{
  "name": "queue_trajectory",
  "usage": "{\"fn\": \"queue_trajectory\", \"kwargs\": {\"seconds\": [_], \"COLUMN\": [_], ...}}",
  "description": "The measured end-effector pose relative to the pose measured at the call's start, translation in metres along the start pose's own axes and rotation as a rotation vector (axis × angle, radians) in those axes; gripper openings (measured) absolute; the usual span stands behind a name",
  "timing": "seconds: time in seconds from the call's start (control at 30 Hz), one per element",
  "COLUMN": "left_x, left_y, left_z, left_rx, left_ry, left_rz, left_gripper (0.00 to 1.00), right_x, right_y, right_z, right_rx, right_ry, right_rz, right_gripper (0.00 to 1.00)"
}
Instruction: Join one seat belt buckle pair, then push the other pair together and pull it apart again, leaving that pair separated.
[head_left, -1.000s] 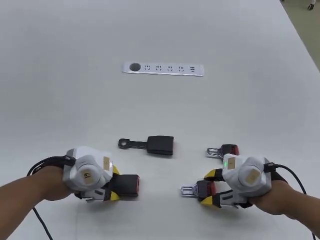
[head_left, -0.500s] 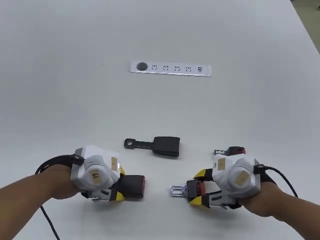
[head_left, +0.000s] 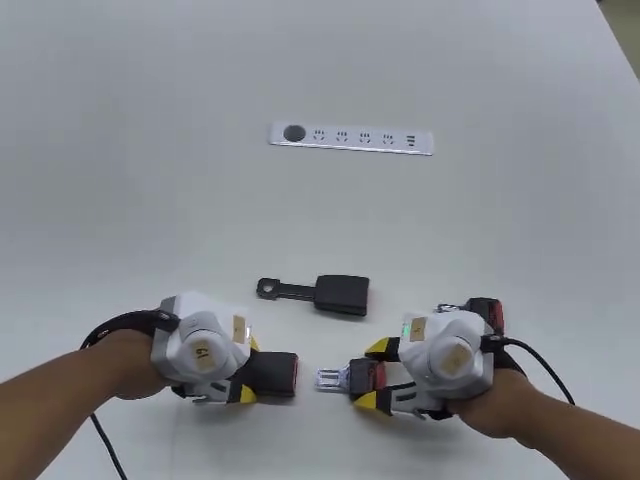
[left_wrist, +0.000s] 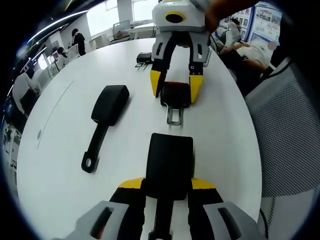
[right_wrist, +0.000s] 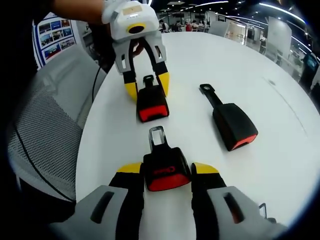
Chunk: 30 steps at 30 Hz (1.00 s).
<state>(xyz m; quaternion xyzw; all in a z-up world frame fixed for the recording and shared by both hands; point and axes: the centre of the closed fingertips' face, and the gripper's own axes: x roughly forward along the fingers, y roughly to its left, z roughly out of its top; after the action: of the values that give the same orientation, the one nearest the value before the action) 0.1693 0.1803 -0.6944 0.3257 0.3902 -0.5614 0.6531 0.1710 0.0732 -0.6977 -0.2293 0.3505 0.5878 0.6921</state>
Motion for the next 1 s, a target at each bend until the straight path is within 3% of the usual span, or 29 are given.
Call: {"fn": "queue_trajectory", "kwargs": {"seconds": [0.73,1.0], "left_x": [0.000,0.000], "left_y": [0.001,0.001], "left_z": [-0.003,-0.001], "left_rx": [0.013,0.020], "left_ry": [0.029,0.030], "left_rz": [-0.014,-0.013], "left_gripper": [0.34,0.33], "right_x": [0.021,0.016], "right_y": [0.007,0.006], "right_z": [0.028,0.029], "right_rx": [-0.010,0.014], "right_ry": [-0.052,-0.063], "right_rz": [0.008,-0.005], "right_gripper": [0.35,0.34]}}
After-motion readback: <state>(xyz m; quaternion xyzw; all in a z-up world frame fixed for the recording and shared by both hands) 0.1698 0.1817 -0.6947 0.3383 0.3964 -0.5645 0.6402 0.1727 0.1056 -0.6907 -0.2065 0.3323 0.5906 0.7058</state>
